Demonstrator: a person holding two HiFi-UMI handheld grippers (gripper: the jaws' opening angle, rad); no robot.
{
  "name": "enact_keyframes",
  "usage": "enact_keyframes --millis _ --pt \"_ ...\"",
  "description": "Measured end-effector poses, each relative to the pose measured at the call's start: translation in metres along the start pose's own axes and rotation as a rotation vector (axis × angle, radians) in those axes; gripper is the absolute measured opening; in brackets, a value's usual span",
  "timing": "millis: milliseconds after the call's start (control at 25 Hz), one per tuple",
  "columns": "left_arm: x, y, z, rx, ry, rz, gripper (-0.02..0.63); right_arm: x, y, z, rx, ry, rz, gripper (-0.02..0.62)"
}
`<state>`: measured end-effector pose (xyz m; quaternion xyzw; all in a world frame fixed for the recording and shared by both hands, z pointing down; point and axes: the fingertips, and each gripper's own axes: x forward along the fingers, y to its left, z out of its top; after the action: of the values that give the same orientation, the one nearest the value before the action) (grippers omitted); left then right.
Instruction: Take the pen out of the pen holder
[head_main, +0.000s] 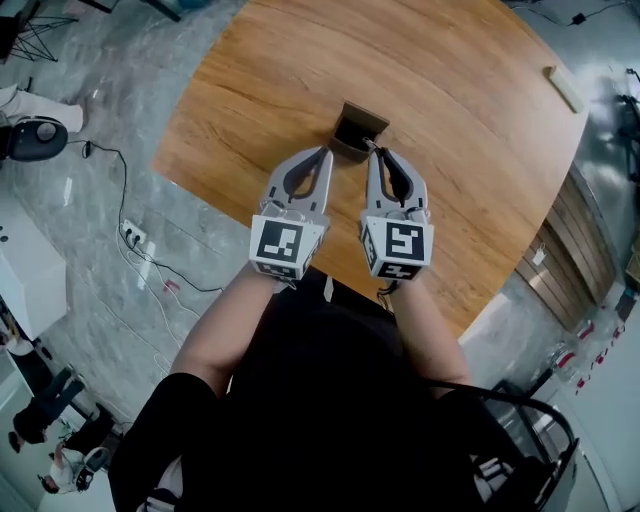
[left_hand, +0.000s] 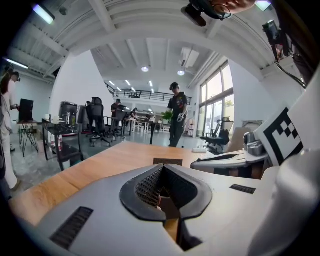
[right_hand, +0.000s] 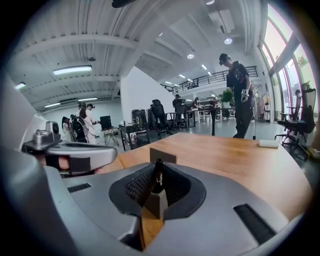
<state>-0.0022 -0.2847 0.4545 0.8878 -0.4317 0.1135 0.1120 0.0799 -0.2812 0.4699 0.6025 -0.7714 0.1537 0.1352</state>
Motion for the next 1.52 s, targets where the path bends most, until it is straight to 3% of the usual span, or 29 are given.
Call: enact_keyframes --millis 360,880,1040,1360,1520 --pt "0.004 0.009 -0.022 -0.035 0.040 0.020 0.000 0.028 0.002 -0.043 -0.019 0.065 0.018 0.041" --pt "-0.012 0.006 -0.022 -0.014 0.019 0.012 0.000 0.010 0.010 -0.039 -0.050 0.031 -0.008 0.043" --pt "-0.027 -0.008 0.005 0.008 -0.028 -0.007 0.000 -0.020 0.010 -0.009 -0.064 -0.040 -0.029 0.043" --pt "-0.068 -0.047 0.096 0.055 -0.187 -0.048 0.000 -0.115 0.031 0.121 -0.137 -0.392 0.057 0.015" --pt "-0.084 -0.066 0.132 0.081 -0.262 -0.062 0.000 -0.154 0.033 0.159 -0.156 -0.485 0.050 0.014"
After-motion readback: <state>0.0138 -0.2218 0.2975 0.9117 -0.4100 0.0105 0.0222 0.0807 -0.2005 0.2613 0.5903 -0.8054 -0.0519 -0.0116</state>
